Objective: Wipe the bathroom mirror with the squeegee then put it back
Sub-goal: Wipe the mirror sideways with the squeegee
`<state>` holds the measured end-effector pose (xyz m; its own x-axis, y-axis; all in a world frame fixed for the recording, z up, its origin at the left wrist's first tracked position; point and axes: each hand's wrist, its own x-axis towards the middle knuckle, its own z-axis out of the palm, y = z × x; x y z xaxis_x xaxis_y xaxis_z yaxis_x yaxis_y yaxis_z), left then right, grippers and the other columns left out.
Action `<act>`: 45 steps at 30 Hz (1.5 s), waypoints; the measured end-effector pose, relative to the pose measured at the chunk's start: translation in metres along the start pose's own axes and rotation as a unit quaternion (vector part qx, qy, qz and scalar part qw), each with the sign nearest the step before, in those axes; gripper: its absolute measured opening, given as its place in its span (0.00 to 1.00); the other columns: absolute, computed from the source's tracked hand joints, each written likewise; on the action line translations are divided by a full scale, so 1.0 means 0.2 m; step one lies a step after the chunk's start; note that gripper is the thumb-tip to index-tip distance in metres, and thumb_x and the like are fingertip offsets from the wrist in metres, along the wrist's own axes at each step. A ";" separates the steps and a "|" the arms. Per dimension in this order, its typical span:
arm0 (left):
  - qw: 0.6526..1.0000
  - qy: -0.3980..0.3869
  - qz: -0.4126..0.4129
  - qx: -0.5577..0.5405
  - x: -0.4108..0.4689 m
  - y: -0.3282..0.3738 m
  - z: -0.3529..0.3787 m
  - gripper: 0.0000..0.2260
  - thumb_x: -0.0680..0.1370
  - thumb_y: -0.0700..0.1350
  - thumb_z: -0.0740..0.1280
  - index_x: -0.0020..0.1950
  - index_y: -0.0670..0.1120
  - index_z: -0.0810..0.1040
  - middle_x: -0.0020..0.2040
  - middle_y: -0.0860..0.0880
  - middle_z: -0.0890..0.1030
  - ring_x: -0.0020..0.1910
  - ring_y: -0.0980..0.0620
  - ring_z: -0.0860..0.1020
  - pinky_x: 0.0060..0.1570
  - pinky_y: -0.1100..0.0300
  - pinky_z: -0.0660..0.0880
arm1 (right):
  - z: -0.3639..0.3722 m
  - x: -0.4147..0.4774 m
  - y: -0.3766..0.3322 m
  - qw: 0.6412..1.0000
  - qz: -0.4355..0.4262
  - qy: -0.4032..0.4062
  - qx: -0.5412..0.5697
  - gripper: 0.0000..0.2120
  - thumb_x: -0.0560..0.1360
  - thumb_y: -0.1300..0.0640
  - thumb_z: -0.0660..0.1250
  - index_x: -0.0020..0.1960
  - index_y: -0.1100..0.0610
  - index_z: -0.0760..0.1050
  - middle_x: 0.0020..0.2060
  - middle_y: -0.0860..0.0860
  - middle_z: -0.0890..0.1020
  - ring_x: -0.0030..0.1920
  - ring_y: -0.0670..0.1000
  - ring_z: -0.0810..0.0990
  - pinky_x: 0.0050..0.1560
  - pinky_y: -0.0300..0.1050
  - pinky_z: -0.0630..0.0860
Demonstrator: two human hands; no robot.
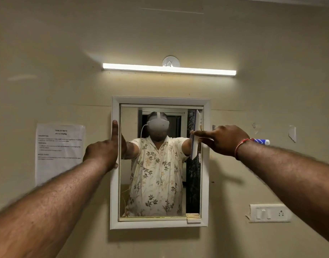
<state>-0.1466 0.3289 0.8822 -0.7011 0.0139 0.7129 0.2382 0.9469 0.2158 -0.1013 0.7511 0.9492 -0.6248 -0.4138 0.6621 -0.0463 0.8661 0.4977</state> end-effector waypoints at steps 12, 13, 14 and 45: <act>0.984 -0.071 0.056 0.155 0.02 -0.09 0.04 0.72 0.78 0.47 0.82 0.75 0.53 0.10 0.54 0.46 0.87 0.39 0.50 0.83 0.45 0.45 0.86 | -0.14 -0.07 -0.36 0.988 -0.102 0.117 0.013 0.23 0.85 0.42 0.57 0.78 0.44 0.73 0.36 0.42 0.57 0.24 0.41 0.54 0.19 0.36 0.64; 0.983 -0.077 0.057 0.156 0.01 -0.08 0.03 0.72 0.78 0.46 0.81 0.74 0.54 0.10 0.54 0.45 0.88 0.40 0.50 0.84 0.46 0.45 0.86 | -0.13 -0.06 -0.45 0.983 -0.119 0.139 0.010 0.22 0.84 0.43 0.61 0.77 0.44 0.75 0.35 0.44 0.61 0.27 0.42 0.56 0.20 0.37 0.63; 0.983 -0.078 0.060 0.153 0.00 -0.09 0.02 0.72 0.78 0.45 0.81 0.74 0.54 0.09 0.53 0.45 0.88 0.39 0.49 0.84 0.46 0.44 0.86 | -0.12 -0.05 -0.53 0.982 -0.130 0.134 0.009 0.22 0.84 0.43 0.62 0.77 0.43 0.74 0.34 0.46 0.69 0.30 0.43 0.59 0.22 0.38 0.64; 0.989 -0.067 0.114 0.073 -0.16 -0.27 0.18 0.75 0.72 0.45 0.86 0.82 0.55 0.17 0.54 0.41 0.87 0.36 0.46 0.83 0.39 0.48 0.81 | 0.13 0.26 -1.42 0.988 -0.140 0.051 0.033 0.25 0.87 0.45 0.58 0.84 0.42 0.63 0.52 0.55 0.87 0.44 0.57 0.88 0.45 0.54 0.82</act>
<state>-0.1609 0.2895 0.8227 -0.7255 0.2645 0.6353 0.3074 0.9505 -0.0447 -0.1401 0.4920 0.8276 -0.4993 -0.6633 0.5574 -0.2587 0.7281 0.6348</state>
